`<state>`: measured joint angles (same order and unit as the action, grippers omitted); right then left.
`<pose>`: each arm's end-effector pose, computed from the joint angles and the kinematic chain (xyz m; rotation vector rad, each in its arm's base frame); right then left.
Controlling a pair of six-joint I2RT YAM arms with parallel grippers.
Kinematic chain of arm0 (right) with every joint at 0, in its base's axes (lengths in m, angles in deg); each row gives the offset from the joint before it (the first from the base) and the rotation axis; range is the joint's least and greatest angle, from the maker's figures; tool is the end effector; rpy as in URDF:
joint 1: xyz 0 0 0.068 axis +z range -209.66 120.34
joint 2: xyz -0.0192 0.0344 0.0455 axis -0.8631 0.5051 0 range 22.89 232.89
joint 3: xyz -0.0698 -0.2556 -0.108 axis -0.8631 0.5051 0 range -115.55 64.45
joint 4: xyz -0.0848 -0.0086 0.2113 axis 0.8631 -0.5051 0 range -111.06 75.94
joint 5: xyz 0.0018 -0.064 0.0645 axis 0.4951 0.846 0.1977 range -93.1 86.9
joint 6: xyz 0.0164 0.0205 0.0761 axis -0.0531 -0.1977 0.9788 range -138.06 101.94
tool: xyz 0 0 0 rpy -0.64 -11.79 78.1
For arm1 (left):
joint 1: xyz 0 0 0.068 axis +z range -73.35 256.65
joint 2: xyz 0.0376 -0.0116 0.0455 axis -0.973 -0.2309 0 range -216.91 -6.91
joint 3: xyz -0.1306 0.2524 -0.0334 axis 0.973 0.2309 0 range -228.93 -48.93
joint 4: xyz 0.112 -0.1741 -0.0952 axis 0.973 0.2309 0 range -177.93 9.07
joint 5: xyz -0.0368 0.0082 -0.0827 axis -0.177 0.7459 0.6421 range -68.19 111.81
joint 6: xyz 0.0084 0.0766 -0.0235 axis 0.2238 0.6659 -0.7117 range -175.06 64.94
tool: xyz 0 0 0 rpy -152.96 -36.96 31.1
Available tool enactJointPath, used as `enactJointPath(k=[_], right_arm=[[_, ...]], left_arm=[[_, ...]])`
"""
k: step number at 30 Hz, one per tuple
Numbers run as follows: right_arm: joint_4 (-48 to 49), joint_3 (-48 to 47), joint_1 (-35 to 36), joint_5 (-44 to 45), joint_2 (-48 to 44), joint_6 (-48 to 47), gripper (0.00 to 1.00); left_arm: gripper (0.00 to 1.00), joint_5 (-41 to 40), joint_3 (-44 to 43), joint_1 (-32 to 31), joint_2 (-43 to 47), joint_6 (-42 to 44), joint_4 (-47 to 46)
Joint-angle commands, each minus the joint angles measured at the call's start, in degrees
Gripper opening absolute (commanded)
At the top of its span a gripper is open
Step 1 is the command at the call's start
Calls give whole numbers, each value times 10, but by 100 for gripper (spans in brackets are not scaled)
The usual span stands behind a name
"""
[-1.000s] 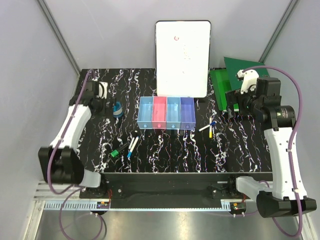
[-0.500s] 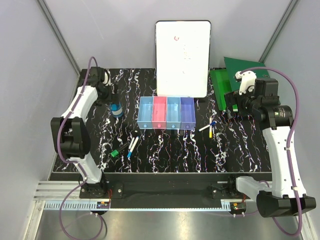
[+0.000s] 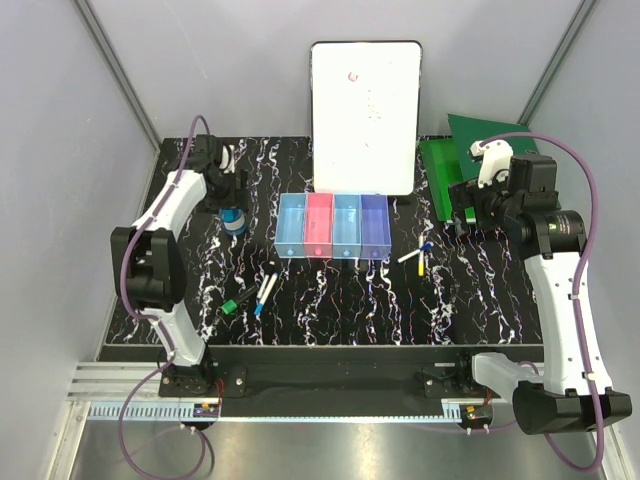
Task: Sort the stationery into containers
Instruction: Pick up the pen from the center of the board.
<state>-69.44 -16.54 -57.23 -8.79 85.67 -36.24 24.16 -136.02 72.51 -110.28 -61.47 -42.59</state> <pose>0.1862 0.0148 0.3962 -0.4502 2.1699 -0.0417 0.3684 -0.0296 0.2564 -0.0389 2.6495 -0.1158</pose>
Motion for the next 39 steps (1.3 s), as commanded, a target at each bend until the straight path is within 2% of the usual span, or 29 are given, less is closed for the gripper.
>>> enactJointPath(k=[1, 4, 7, 24, 30, 31, 37, 39], right_arm=[[17, -14, -1, -4, -5, -7, 100], [17, -6, -1, -2, -10, -9, 100], [18, 0, -1, -2, -14, -9, 99], [18, 11, -1, -2, -29, -10, 100], [18, 14, -1, -6, -33, -6, 99], [19, 15, -1, -7, -34, -6, 100], [18, 20, -1, -6, -36, -5, 99], [18, 22, -1, -6, -39, -5, 99]], left_arm=[[84, -6, -33, -10, -10, -9, -11], [79, -9, -34, -11, -12, -10, -11], [78, -13, -29, -11, -11, -9, -11], [77, -51, -31, -12, -25, -2, -10], [72, -56, -31, -13, -31, 0, -11], [67, -56, -31, -13, -31, 0, -11], [61, -54, -26, -13, -32, -1, -11], [53, -53, -26, -13, -32, 0, -10]])
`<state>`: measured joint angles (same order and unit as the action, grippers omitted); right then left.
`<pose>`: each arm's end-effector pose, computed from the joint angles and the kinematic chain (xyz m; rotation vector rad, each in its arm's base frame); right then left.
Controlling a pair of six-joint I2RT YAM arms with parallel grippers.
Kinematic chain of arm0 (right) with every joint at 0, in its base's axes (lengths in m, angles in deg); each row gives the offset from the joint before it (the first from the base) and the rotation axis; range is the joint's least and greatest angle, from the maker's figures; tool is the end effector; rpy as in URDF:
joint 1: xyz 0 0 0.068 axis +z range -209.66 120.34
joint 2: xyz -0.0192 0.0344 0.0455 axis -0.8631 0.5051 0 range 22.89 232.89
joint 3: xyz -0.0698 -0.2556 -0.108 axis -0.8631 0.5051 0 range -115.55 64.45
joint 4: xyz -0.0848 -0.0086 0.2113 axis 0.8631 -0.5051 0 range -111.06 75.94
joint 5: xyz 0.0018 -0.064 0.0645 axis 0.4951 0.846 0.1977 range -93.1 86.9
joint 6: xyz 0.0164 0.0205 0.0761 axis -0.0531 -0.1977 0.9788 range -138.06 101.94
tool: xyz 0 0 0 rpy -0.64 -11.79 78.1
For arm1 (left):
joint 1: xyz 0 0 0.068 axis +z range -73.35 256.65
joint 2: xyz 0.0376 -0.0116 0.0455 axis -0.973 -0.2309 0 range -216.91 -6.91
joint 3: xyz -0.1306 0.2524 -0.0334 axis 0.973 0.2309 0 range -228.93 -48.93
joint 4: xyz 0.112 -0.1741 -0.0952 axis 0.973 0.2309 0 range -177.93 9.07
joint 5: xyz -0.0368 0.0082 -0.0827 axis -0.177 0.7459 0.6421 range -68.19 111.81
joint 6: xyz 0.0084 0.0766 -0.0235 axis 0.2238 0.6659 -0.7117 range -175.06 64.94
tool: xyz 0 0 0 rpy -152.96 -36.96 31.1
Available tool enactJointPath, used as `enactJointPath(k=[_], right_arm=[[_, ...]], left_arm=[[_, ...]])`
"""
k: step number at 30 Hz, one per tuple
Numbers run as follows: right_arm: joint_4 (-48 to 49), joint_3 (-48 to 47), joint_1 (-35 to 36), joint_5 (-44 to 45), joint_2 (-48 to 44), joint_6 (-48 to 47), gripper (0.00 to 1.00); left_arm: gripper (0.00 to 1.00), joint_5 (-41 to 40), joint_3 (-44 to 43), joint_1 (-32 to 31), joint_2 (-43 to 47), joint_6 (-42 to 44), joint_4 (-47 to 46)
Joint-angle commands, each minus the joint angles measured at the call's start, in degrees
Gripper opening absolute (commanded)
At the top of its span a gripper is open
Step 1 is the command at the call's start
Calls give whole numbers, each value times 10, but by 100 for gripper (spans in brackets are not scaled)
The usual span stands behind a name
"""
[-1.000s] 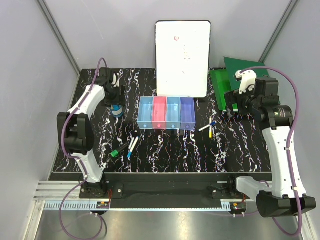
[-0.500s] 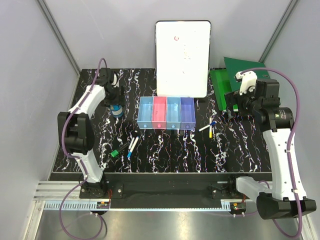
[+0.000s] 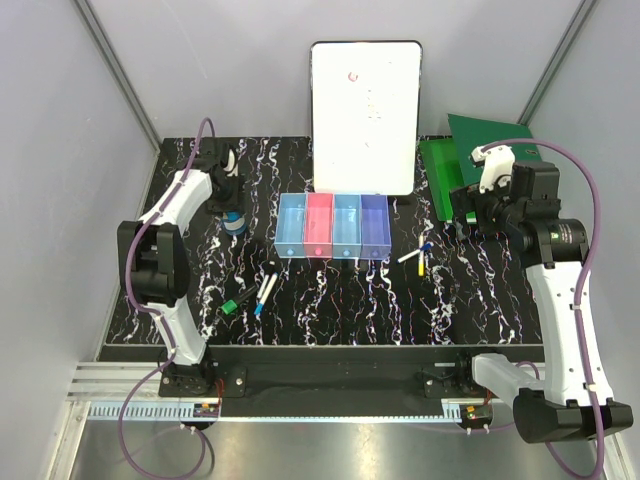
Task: Sort the stationery into containers
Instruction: Pick up the pen from the center of the board.
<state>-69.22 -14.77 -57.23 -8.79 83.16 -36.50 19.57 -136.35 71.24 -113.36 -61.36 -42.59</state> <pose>0.1753 0.0144 0.3946 -0.4528 2.1525 -0.0471 0.3761 -0.0329 0.2391 -0.0330 2.6925 -0.0102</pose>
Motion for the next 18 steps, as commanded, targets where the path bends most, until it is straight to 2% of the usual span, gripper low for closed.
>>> enactJointPath(k=[1, 5, 18], right_arm=[[15, 6, -1, -6, -15, -1, 99], [16, 8, -2, -5, -18, -2, 99], [16, 12, -1, -4, -20, -2, 99]], left_arm=[[52, -7, -23, 0, -2, -1, -11], [45, -8, -24, -2, -1, 2, -11], [46, -14, -22, -1, 7, 11, -10]])
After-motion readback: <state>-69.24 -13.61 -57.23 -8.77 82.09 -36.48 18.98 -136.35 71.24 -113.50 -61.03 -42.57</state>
